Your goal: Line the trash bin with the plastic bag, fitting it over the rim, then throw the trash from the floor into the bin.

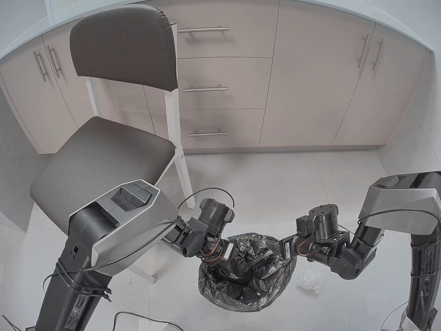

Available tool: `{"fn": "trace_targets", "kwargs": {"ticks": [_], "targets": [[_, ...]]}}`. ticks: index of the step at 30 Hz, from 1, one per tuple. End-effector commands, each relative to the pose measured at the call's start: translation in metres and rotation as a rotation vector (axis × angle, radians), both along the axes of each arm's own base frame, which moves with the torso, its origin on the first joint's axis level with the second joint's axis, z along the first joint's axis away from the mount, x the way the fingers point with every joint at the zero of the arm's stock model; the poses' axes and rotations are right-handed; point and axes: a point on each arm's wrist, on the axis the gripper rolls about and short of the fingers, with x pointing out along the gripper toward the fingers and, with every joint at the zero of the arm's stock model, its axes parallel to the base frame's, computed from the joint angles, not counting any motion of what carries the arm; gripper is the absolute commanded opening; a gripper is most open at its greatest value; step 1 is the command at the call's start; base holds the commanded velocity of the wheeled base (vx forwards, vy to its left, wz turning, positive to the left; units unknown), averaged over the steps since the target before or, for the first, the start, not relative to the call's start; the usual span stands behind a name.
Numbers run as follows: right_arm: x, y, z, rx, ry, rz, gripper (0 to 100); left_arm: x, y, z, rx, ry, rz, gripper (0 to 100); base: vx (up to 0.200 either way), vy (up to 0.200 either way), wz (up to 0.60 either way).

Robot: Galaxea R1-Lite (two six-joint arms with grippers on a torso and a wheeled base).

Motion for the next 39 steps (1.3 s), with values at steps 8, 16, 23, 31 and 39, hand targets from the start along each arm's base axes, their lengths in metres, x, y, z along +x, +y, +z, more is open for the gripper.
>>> {"fn": "trace_targets", "kwargs": {"ticks": [8,16,23,31,39], "targets": [[0.0,0.0,0.0,0.001,-0.001,0.001,100,0.005,-0.008,-0.003,-0.004,-0.028,0.012,100,0.0,0.0,0.0],[0.0,0.0,0.001,0.005,-0.005,-0.001,100,0.006,-0.025,-0.001,0.038,-0.08,0.022,100,0.0,0.0,0.0],[0.001,0.0,0.002,0.016,-0.027,-0.001,100,0.004,-0.024,0.001,0.052,-0.063,0.044,100,0.0,0.0,0.0],[0.028,-0.025,0.003,0.047,-0.045,-0.093,100,-0.056,0.002,0.052,-0.084,0.093,0.132,100,0.0,0.0,0.0],[0.092,-0.088,0.022,0.153,-0.089,-0.36,100,-0.127,0.057,0.066,-0.28,0.22,0.055,100,0.0,0.0,0.0]]}}
